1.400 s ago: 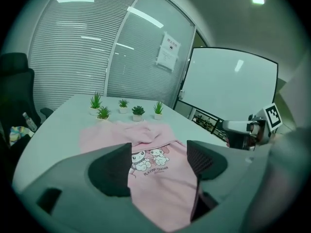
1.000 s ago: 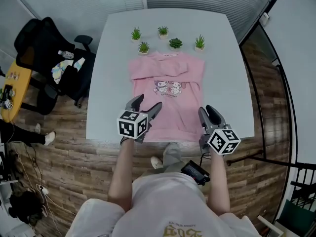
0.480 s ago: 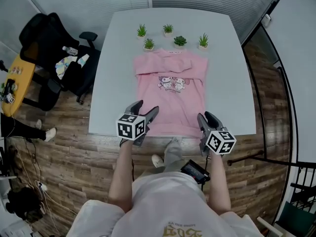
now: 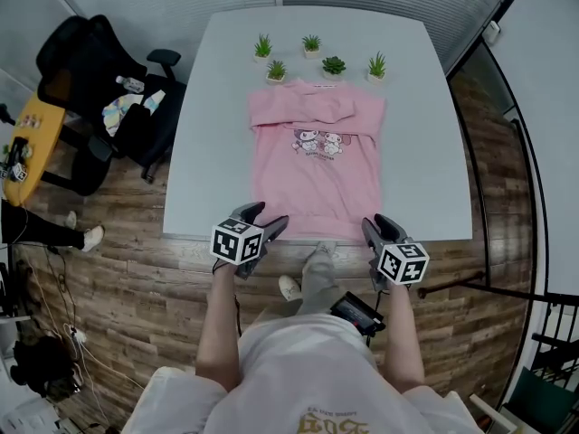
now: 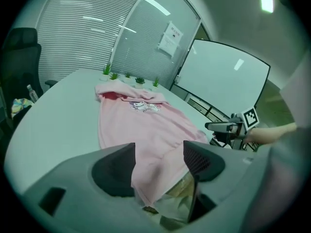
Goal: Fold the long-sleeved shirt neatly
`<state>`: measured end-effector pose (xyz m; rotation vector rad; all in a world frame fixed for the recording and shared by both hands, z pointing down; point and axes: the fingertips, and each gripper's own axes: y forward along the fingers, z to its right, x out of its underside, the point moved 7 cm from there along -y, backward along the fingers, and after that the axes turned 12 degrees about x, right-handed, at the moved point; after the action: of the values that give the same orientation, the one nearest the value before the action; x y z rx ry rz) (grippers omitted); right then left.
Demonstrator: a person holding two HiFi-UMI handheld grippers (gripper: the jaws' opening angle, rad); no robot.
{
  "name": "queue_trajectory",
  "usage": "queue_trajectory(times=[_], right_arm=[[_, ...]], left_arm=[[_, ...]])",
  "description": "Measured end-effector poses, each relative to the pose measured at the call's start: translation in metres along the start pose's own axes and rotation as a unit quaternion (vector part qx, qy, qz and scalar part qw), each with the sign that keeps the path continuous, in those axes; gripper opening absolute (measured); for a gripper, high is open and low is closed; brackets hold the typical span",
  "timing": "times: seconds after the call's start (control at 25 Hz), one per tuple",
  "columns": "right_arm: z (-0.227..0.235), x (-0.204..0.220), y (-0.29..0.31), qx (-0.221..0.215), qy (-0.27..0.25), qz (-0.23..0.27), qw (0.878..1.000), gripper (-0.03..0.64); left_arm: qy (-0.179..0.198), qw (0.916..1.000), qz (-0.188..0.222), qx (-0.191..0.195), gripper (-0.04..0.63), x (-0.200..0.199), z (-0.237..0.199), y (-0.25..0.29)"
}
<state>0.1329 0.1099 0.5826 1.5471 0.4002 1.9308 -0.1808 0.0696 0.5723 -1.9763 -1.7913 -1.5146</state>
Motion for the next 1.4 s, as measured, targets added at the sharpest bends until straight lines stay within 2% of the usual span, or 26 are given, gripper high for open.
queue_trajectory(times=[0.16,0.28,0.6,0.8,0.96,1.08,1.28,1.32,1.4], right_arm=[[-0.009,0.013,-0.002,-0.039,-0.017,-0.016,0.999,0.153],[-0.012,0.023,-0.002,-0.052,-0.035,-0.03,0.998,0.156],[-0.011,0.046,0.007,-0.061,-0.115,-0.095,0.987,0.177],[-0.013,0.043,0.005,-0.052,-0.201,-0.066,0.976,0.184],[-0.012,0.049,0.009,-0.07,-0.245,-0.096,0.962,0.225],[-0.013,0.053,0.011,-0.076,-0.28,-0.108,0.951,0.227],[-0.011,0.051,0.015,-0.076,-0.325,-0.105,0.937,0.225],[-0.011,0.051,0.016,-0.074,-0.335,-0.105,0.933,0.217],[-0.011,0.052,0.017,-0.072,-0.352,-0.108,0.927,0.206]], left_arm=[[0.032,0.9968,-0.069,0.025,0.33,0.024,0.014,0.009],[0.044,0.9933,-0.104,0.024,0.331,0.037,0.015,0.013],[0.043,0.9898,-0.136,0.006,0.331,0.052,0.004,0.019],[0.049,0.988,-0.146,0.004,0.337,0.052,0.005,0.022],[0.067,0.9844,-0.162,-0.006,0.337,0.052,0.005,0.019],[0.088,0.9759,-0.2,-0.01,0.339,0.055,0.004,0.022],[0.133,0.9548,-0.265,-0.018,0.337,0.058,0.004,0.033],[0.146,0.95,-0.275,-0.024,0.332,0.059,0.003,0.035],[0.175,0.9382,-0.296,-0.043,0.277,0.06,0.003,0.037]])
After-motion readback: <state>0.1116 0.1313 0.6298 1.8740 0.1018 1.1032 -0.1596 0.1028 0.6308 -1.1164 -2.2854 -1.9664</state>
